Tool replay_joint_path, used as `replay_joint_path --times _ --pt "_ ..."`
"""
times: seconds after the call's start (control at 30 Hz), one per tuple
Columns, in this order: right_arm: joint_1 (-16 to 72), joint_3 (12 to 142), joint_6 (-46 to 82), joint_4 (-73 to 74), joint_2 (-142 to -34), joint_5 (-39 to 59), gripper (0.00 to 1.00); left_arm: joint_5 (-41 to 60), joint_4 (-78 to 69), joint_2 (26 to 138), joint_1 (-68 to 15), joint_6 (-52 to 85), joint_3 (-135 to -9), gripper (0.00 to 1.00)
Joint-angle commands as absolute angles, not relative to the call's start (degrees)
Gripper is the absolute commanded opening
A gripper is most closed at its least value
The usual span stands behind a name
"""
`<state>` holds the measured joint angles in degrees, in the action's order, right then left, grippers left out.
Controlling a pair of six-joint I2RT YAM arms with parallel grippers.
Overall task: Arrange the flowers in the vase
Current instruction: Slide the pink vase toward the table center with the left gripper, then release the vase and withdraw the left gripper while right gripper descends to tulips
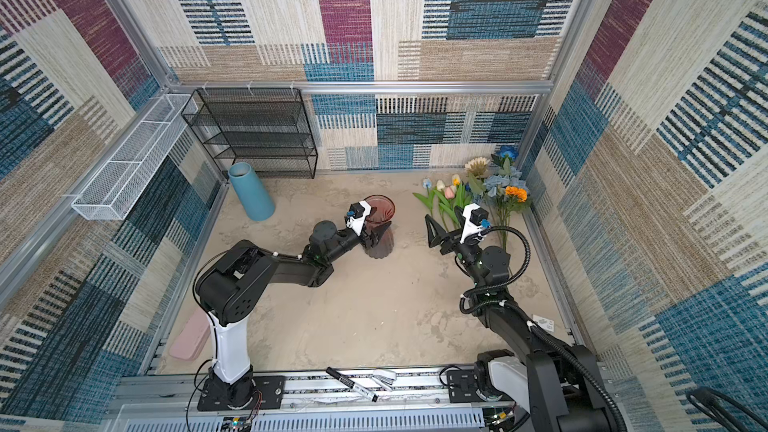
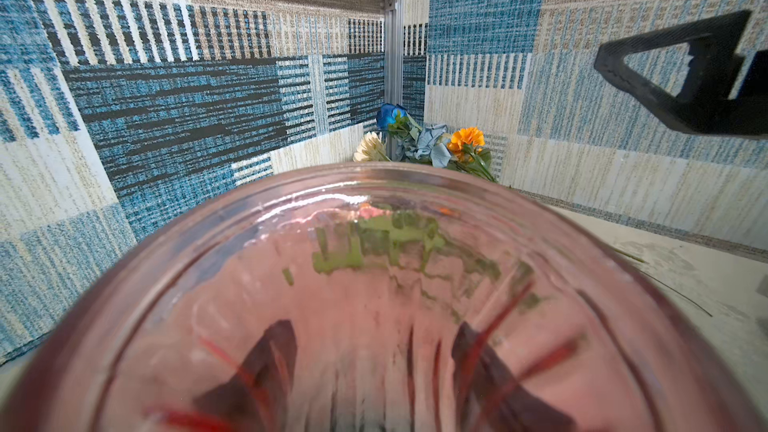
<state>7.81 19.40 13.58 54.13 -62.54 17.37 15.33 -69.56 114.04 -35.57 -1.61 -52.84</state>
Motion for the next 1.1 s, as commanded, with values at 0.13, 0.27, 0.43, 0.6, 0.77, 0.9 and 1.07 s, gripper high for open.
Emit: replay_joint_path --times 0.13,0.27,0.43,0.6,0.77,0.9,1.07 --pt "7.90 19.78 13.36 55.19 -62.08 17.14 0.99 14.69 -76.29 114.54 -35.40 -2.26 -50.98 0.99" --pt "7.89 20.77 13.62 54.32 -60.71 16.65 0.99 14.27 -73.85 112.10 -35.33 -3.76 -50.38 1.00" --pt "7.84 19.28 14.91 55.28 -60.93 13.77 1.00 16.62 -71.18 110.26 -34.54 -5.38 -49.54 1.00" --pt "7.84 22.56 15.11 48.03 -59.09 11.44 1.00 15.42 -69.68 105.12 -34.28 -5.98 -45.16 1.00" --pt "7.02 30.77 17.07 36.34 -64.43 6.86 1.00 13.30 -69.88 96.92 -34.01 -6.42 -38.05 1.00" --pt "3.89 43.46 18.87 23.15 -76.04 13.92 1.00 12.60 -66.60 88.89 -34.01 -6.42 -32.62 1.00" --pt "3.12 64.28 12.66 -0.08 -94.78 20.11 0.75 12.99 -59.86 77.89 -34.25 -5.97 -27.08 1.00"
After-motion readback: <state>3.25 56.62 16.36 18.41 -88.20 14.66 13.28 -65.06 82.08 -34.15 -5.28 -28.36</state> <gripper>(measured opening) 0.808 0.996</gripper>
